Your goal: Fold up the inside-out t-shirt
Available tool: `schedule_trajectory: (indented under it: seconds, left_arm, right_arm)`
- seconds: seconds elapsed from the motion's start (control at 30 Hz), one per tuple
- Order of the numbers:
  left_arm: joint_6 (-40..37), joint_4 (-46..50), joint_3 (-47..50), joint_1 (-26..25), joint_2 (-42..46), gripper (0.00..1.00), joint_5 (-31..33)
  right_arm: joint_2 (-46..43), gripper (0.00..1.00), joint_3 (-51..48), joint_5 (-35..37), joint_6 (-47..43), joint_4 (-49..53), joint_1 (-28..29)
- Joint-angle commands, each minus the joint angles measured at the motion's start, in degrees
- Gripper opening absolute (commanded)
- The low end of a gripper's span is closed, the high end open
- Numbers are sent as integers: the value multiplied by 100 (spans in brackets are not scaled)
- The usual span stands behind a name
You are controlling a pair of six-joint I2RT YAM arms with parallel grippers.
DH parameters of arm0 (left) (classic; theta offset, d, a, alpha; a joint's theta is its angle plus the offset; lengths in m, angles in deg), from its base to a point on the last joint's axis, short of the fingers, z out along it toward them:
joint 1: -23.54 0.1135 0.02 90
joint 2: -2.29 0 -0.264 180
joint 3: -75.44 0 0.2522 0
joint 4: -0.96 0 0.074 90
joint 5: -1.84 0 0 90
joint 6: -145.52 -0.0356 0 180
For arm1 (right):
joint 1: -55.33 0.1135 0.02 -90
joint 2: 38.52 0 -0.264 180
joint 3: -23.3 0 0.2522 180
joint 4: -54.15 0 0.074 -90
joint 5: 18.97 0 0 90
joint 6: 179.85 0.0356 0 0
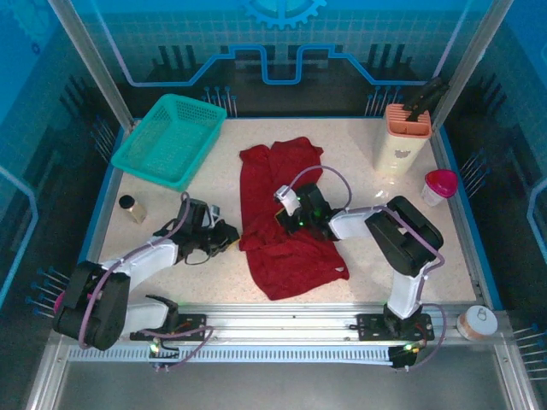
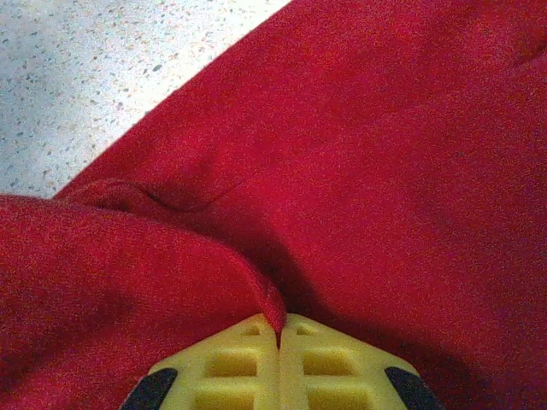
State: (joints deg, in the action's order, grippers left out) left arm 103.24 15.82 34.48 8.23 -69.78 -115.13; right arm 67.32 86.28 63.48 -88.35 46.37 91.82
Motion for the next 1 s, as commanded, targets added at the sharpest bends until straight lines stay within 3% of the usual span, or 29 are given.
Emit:
schedule_trajectory:
  seconds: [0.0,0.13,0.27,0.53,0.63,0.77,0.97]
  left_arm:
    - [-132,-134,-65,-104,-133,30,-612]
    - [-346,-54,-79,-343,-151,49,-467]
    - [-749,415,-443,-490,-239,49,-204]
    - [-2214,1812,-1435,-884,-89,52,595]
    - [-2723,1825,-1411,-1176,39,55,1088]
    - [-3904,2157,-1576,-1925,269,59,2445]
    - [-5508,1859,-1428,-2338,794,63,3490]
  right_arm:
    - [-149,21,164,62,160,-130,68]
    - [-645,29,-64,280,-41,353,38]
    - [-1068,32,-383,-63,-207,727,40]
    - [-2408,35,-1495,-685,36,259,138]
    - [-2683,35,-1699,-785,-116,378,183]
    - [-2963,35,-2086,-774,-109,194,192]
    - [-3549,37,-2511,-569,-153,194,189]
